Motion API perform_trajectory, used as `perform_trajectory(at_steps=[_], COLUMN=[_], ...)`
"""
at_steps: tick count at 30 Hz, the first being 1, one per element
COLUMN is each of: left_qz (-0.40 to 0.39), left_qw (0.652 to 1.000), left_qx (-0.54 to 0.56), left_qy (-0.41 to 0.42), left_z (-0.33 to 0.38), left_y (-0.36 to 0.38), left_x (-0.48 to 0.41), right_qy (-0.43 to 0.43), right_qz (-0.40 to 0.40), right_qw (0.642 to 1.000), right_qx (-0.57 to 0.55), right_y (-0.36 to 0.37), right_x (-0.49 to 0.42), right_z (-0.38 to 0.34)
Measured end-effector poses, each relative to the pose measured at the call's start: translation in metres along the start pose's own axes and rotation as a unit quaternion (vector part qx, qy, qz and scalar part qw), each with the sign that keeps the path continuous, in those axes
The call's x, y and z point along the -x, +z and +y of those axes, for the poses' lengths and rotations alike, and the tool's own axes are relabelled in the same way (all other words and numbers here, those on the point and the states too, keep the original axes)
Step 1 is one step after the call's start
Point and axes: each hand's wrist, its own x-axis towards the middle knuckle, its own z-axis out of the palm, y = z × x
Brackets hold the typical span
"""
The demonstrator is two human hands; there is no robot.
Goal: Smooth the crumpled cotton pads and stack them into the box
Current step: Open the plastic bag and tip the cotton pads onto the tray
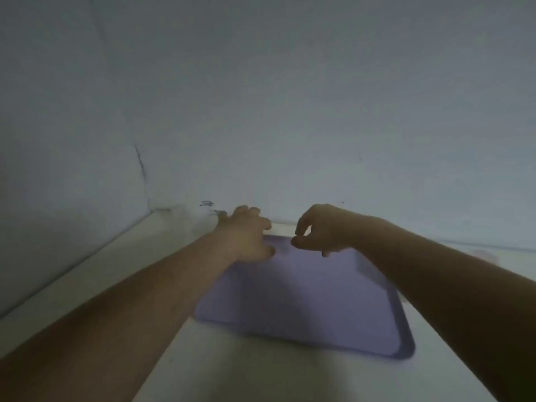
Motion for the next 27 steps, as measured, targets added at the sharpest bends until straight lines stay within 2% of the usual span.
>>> perform_trajectory(at_steps=[3, 5, 9, 13, 15, 17, 20, 22, 24, 27], left_qz=[-0.07, -0.073, 0.055, 0.077, 0.119, 0.189, 0.295, 0.339, 0.321, 0.247], left_qw=[0.994, 0.994, 0.995, 0.993, 0.99, 0.978, 0.945, 0.923, 0.921, 0.943], left_qx=[-0.008, 0.0, -0.013, -0.008, 0.027, 0.076, 0.135, 0.17, 0.201, 0.206], left_qy=[-0.077, -0.081, -0.078, -0.084, -0.076, -0.041, 0.032, 0.07, 0.09, 0.089], left_z=[-0.027, -0.042, -0.059, -0.064, -0.061, -0.051, -0.022, -0.001, 0.02, 0.045], left_y=[0.014, 0.031, 0.053, 0.046, 0.035, 0.019, 0.005, 0.007, 0.02, 0.056], left_x=[0.02, 0.028, 0.033, 0.027, 0.022, 0.02, 0.019, 0.019, 0.019, 0.018], right_qy=[-0.023, -0.028, -0.023, 0.002, 0.022, 0.035, 0.034, 0.027, 0.023, 0.058], right_qz=[0.043, 0.048, 0.042, 0.033, 0.036, 0.047, 0.06, 0.059, 0.079, 0.135], right_qw=[0.998, 0.996, 0.991, 0.975, 0.95, 0.907, 0.849, 0.82, 0.806, 0.802], right_qx=[-0.044, -0.075, -0.128, -0.218, -0.31, -0.417, -0.524, -0.569, -0.586, -0.578], right_y=[0.014, 0.029, 0.055, 0.07, 0.073, 0.07, 0.058, 0.052, 0.052, 0.066], right_x=[0.0, -0.004, -0.013, -0.02, -0.025, -0.025, -0.02, -0.017, -0.014, -0.008], right_z=[-0.012, -0.02, -0.024, -0.021, -0.019, -0.02, -0.016, -0.007, 0.01, 0.042])
